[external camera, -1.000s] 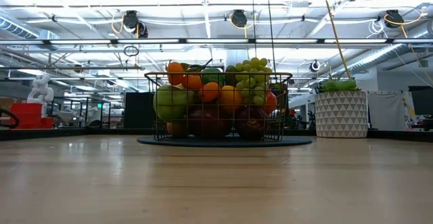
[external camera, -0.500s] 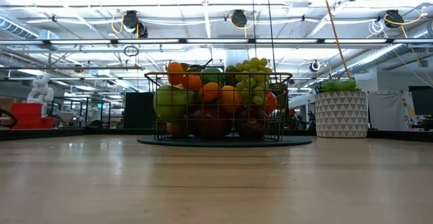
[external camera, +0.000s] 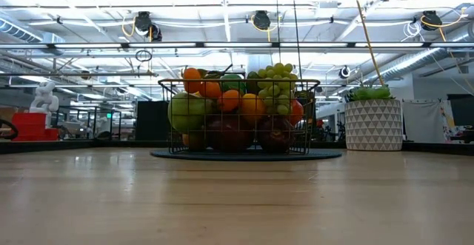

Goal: Build produce basket
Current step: Put the red grapes into the wire basket

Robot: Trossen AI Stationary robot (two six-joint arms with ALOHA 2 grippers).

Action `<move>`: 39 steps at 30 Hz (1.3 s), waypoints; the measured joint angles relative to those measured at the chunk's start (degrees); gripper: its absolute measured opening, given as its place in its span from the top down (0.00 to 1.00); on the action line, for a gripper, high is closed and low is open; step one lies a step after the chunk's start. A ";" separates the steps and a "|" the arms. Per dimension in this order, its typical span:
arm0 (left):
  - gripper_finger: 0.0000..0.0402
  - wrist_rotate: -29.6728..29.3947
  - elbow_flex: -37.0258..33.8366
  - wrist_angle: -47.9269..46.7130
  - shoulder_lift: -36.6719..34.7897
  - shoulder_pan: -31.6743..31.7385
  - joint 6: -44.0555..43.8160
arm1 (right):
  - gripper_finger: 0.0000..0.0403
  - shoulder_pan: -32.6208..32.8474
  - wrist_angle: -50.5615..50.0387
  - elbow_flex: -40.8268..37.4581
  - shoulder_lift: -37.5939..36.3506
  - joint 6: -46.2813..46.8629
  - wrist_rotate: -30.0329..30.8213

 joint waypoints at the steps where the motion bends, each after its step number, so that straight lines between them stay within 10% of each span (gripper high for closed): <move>1: 0.98 0.89 0.01 -0.09 0.00 -0.45 3.90 | 1.00 0.00 0.00 0.00 0.00 0.00 0.02; 19: 0.96 -0.06 -0.05 -4.19 0.00 -4.26 60.15 | 1.00 0.00 0.13 0.00 0.04 3.00 0.42; 31: 0.96 -0.18 -0.05 -6.71 0.00 -3.76 68.50 | 1.00 0.04 1.22 0.00 0.13 14.79 6.53; 39: 0.96 -0.43 -0.11 -7.63 0.96 -3.76 57.50 | 1.00 0.02 2.47 0.00 0.81 15.87 13.98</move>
